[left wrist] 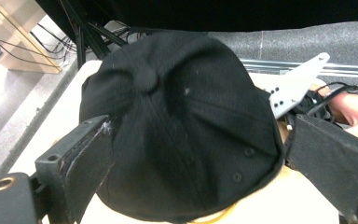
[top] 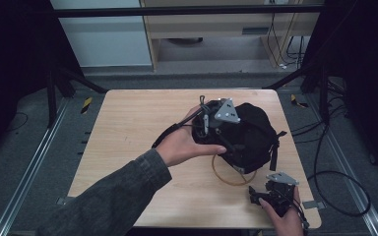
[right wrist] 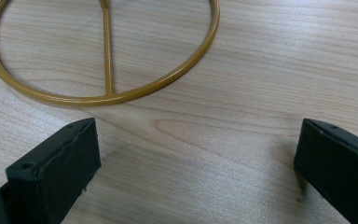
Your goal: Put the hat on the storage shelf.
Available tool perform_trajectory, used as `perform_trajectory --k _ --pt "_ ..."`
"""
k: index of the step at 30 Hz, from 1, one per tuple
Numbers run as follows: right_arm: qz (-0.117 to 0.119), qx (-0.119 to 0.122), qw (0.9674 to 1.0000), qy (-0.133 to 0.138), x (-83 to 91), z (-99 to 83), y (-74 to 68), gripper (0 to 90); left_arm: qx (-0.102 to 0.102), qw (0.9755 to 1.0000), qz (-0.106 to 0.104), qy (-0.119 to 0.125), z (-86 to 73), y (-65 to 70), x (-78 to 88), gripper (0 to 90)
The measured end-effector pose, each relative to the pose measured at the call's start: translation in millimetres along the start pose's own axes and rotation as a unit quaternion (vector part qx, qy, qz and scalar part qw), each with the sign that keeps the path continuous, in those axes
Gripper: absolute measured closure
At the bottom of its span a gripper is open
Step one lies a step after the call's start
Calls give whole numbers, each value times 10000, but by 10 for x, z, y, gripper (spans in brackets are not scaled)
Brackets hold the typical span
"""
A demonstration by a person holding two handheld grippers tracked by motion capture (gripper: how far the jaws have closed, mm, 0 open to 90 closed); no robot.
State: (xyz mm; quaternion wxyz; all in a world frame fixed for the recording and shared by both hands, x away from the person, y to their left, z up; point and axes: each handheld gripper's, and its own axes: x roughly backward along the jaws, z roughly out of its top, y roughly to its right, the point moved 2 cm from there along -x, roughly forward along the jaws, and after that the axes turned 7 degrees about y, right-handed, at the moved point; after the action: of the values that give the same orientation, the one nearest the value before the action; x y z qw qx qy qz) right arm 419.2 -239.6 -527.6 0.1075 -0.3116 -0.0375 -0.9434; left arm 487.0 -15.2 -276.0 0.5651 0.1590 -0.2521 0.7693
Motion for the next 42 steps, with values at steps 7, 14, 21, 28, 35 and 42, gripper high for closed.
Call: perform_trajectory --k 7,14,21,28,35,42 --pt "0 3 10000 -6 1 0 0 3 116 9999 43 39 -132 5 79 61" --pt "-1 4 10000 -5 1 0 1 4 118 9999 47 39 -189 43 113 58" --pt "-1 1 10000 -6 1 0 0 4 177 9998 97 85 -285 48 163 53" --pt "2 -21 10000 -13 3 1 -3 4 138 9996 199 151 -361 91 203 48" --pt "6 -10 10000 4 1 2 -1 4 213 9995 203 150 -514 176 191 46" --pt "8 -8 10000 4 1 2 -1 3 243 9991 295 194 -662 256 200 46"
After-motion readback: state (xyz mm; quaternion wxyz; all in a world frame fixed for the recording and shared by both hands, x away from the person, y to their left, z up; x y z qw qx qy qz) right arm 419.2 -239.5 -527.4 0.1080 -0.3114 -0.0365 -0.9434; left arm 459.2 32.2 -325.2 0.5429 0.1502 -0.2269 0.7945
